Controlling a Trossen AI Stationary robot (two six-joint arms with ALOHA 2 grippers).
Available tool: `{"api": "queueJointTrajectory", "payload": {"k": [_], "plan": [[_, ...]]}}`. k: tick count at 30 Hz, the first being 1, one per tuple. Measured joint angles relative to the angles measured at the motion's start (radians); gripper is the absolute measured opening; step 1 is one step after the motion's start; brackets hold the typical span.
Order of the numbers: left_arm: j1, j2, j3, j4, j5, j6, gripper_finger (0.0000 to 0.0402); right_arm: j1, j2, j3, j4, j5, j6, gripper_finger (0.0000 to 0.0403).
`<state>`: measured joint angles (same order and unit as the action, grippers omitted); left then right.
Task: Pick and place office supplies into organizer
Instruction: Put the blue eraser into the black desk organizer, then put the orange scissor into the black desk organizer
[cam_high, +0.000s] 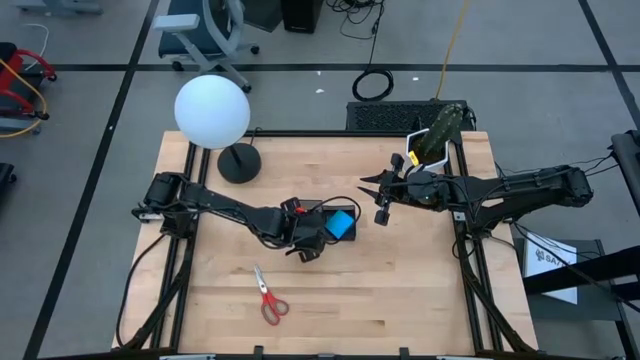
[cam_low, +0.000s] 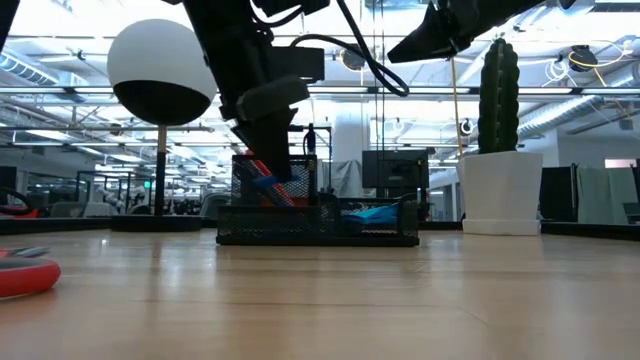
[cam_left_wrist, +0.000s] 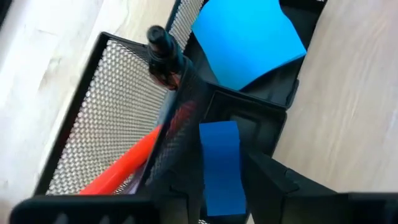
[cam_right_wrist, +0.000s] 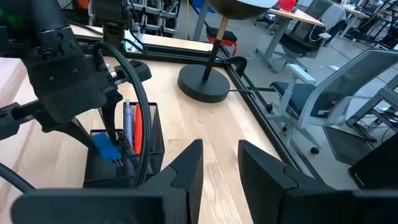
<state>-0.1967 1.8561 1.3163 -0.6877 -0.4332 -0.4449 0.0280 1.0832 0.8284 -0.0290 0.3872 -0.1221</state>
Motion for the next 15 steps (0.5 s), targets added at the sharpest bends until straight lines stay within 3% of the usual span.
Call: {"api": "queueJointTrajectory", "payload": {"k": [10, 15], "plan": [[0.0, 0.0, 0.0, 0.0, 0.0, 0.002, 0.0151, 0.0, 0.0, 0.0, 0.001, 0.0, -0.02, 0.0091], [-0.004, 0.0, 0.0, -0.001, 0.112, -0.039, 0.0154, 0.0, 0.0, 0.0, 0.001, 0.0, -0.021, 0.0091]]}}
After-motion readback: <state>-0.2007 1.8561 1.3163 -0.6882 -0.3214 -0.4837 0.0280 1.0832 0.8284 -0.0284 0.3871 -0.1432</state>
